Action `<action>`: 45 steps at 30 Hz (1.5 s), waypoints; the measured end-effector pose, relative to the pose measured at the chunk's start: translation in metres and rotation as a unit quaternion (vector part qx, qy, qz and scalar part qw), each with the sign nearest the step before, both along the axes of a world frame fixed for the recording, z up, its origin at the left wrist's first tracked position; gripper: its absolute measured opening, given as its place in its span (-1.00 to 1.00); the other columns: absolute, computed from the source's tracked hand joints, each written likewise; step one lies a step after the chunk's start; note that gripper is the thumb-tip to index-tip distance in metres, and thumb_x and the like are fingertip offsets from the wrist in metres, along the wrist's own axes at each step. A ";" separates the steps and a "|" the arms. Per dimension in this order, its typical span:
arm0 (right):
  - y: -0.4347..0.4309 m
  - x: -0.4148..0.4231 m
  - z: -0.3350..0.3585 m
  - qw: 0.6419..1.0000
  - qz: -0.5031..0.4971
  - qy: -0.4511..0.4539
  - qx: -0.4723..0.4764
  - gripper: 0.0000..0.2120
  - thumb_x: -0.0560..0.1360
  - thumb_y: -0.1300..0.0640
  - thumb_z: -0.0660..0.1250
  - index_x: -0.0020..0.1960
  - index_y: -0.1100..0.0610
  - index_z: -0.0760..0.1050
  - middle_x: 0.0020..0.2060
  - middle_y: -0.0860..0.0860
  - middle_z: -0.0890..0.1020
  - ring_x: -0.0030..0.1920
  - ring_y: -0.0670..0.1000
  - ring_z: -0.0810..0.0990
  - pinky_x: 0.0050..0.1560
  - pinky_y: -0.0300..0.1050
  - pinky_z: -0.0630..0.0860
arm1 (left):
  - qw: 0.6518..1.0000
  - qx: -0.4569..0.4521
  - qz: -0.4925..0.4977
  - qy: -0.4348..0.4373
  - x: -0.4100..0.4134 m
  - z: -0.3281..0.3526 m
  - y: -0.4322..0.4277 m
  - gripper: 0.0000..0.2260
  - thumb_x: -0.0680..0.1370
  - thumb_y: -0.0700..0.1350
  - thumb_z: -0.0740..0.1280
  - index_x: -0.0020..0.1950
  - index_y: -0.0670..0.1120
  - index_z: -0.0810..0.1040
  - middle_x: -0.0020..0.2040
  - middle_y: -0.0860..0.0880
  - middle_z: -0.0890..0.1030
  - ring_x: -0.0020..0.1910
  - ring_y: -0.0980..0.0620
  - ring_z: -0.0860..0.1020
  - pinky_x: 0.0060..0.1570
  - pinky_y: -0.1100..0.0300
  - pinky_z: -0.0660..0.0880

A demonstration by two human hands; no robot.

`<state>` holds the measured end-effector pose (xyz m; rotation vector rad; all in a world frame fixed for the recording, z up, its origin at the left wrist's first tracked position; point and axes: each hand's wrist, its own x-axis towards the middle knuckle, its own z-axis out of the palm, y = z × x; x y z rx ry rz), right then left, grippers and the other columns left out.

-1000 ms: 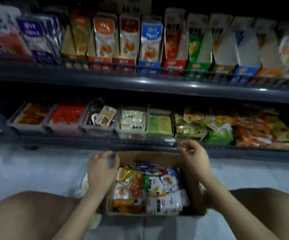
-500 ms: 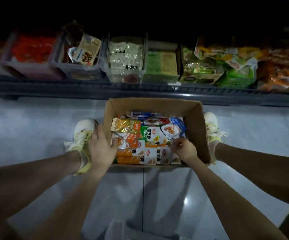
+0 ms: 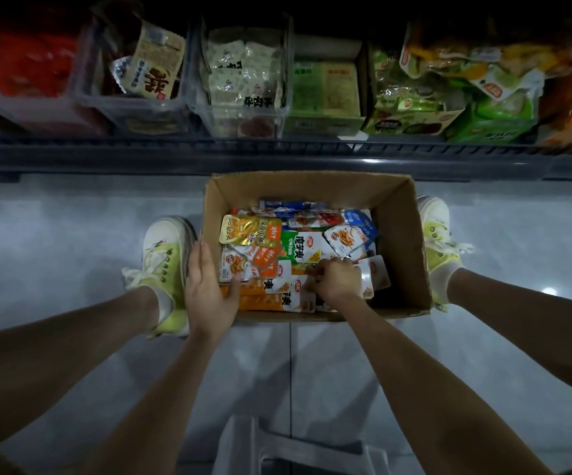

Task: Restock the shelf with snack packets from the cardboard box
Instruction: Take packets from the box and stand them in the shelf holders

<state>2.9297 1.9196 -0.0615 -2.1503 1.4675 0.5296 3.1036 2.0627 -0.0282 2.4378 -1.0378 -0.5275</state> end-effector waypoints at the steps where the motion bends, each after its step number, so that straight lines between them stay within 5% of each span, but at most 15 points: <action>1: 0.000 0.000 0.001 1.000 -0.006 0.000 -0.016 -0.65 0.48 -0.16 0.32 0.14 0.03 0.59 0.11 0.05 0.57 0.20 0.12 0.44 0.15 -0.02 0.33 | 1.000 -0.002 -0.002 -0.002 0.001 0.000 0.000 -0.30 0.53 0.11 0.26 0.52 -0.25 0.13 0.51 -0.23 0.19 0.45 -0.23 0.23 0.30 -0.15 0.30; 4: -0.004 -0.007 0.002 0.998 -0.046 -0.004 -0.039 -0.68 0.45 -0.21 0.33 0.00 -0.01 0.65 0.01 0.01 0.61 0.15 0.12 0.48 0.16 0.01 0.32 | 1.000 -0.007 -0.003 -0.005 0.000 0.002 0.000 -0.34 0.53 0.00 0.35 0.51 -0.26 0.17 0.50 -0.22 0.22 0.45 -0.22 0.26 0.30 -0.14 0.31; 9: -0.015 -0.024 0.014 0.985 -0.160 -0.068 0.019 -0.81 0.52 0.03 0.31 -0.02 0.12 0.62 -0.04 0.09 0.67 0.00 0.13 0.60 0.05 -0.01 0.53 | 1.000 -0.011 -0.009 -0.005 0.000 0.005 0.001 -0.35 0.51 -0.01 0.36 0.49 -0.27 0.21 0.48 -0.25 0.24 0.43 -0.25 0.28 0.30 -0.10 0.31; 12: -0.021 -0.036 0.031 0.952 -0.238 -0.182 0.059 -0.89 0.55 0.10 0.32 -0.10 0.13 0.53 -0.11 0.05 0.63 0.00 0.11 0.59 0.01 0.00 0.54 | 0.999 0.009 -0.020 0.028 0.005 0.011 -0.003 -0.30 0.49 -0.09 0.42 0.52 -0.23 0.16 0.52 -0.19 0.16 0.48 -0.19 0.19 0.40 -0.01 0.20; 15: -0.030 -0.049 0.061 0.941 -0.225 -0.250 0.035 -0.88 0.53 0.12 0.35 -0.19 0.04 0.49 -0.17 0.00 0.62 -0.08 0.04 0.59 0.00 -0.01 0.54 | 0.998 0.029 -0.010 0.049 0.009 0.021 -0.006 -0.28 0.49 -0.07 0.41 0.54 -0.15 0.12 0.52 -0.14 0.15 0.48 -0.17 0.17 0.45 -0.05 0.15; 20: -0.049 -0.060 0.116 0.937 -0.169 -0.306 -0.010 -0.90 0.51 0.10 0.38 -0.18 0.06 0.53 -0.24 -0.02 0.64 -0.19 -0.02 0.60 -0.14 -0.05 0.53 | 0.995 -0.049 -0.063 -0.053 -0.007 0.071 -0.028 -0.43 0.51 0.02 0.38 0.44 -0.17 0.33 0.41 -0.17 0.38 0.40 -0.16 0.32 0.37 -0.05 0.24; 25: -0.048 -0.045 0.181 0.895 -0.140 -0.405 0.126 -0.88 0.49 0.20 0.39 -0.22 0.12 0.55 -0.41 -0.08 0.59 -0.47 -0.18 0.47 -0.44 -0.33 0.37 | 0.973 -0.089 -0.209 -0.035 -0.035 0.143 -0.066 -0.36 0.47 0.21 0.34 0.48 0.01 0.27 0.45 0.06 0.34 0.44 0.04 0.26 0.36 0.22 0.09; 27: -0.042 -0.036 0.195 0.878 -0.114 -0.424 0.191 -0.89 0.48 0.26 0.38 -0.22 0.14 0.57 -0.48 -0.09 0.56 -0.47 -0.11 0.43 -0.45 -0.28 0.33 | 0.967 -0.037 -0.252 0.018 -0.038 0.158 -0.077 -0.34 0.40 0.22 0.42 0.44 0.09 0.33 0.32 0.12 0.48 0.31 0.09 0.41 0.21 0.29 0.26; 30: -0.035 -0.024 0.198 0.854 -0.110 -0.449 0.239 -0.95 0.44 0.32 0.39 -0.17 0.22 0.58 -0.46 -0.08 0.62 -0.45 -0.17 0.53 -0.43 -0.36 0.41 | 0.946 0.064 -0.291 0.125 -0.030 0.159 -0.082 -0.56 0.35 0.13 0.52 0.17 0.03 0.58 0.06 0.07 0.64 0.02 0.07 0.59 0.04 0.04 0.52; 33: -0.027 -0.018 0.188 0.810 -0.200 -0.475 0.280 -0.73 0.41 0.33 0.42 0.09 0.23 0.52 -0.25 0.03 0.65 -0.42 -0.16 0.59 -0.46 -0.34 0.46 | 0.962 0.056 -0.228 0.139 -0.018 0.146 -0.069 -0.70 0.34 0.12 0.53 -0.04 -0.02 0.66 -0.10 0.04 0.67 -0.10 0.04 0.61 -0.06 -0.04 0.53; 37: -0.012 -0.018 0.164 0.746 -0.306 -0.494 0.324 -0.43 0.34 0.34 0.48 0.28 0.13 0.39 0.08 0.16 0.57 -0.04 0.12 0.68 -0.16 -0.01 0.65 | 0.975 -0.001 -0.056 0.215 -0.012 0.129 -0.044 -0.61 0.28 0.23 0.52 -0.14 -0.06 0.65 -0.20 0.01 0.68 -0.19 0.03 0.65 -0.08 -0.10 0.57; 41: 0.009 -0.004 0.154 0.795 -0.215 -0.482 0.300 -0.61 0.41 0.35 0.44 0.18 0.13 0.46 -0.06 0.04 0.64 -0.15 0.01 0.69 -0.20 -0.10 0.65 | 0.973 0.029 -0.007 0.230 -0.016 0.114 -0.031 -0.33 0.18 0.51 0.36 -0.40 -0.15 0.48 -0.41 -0.07 0.57 -0.39 -0.03 0.55 -0.33 0.06 0.44; 45: 0.015 0.009 0.141 0.812 -0.199 -0.483 0.262 -0.67 0.47 0.32 0.40 0.21 0.19 0.47 -0.05 0.09 0.65 -0.14 0.01 0.67 -0.29 -0.19 0.59 | 0.955 0.017 0.016 0.295 -0.018 0.115 -0.027 -0.51 0.41 0.30 0.31 -0.28 -0.15 0.58 -0.34 -0.06 0.65 -0.32 0.00 0.63 -0.24 0.13 0.48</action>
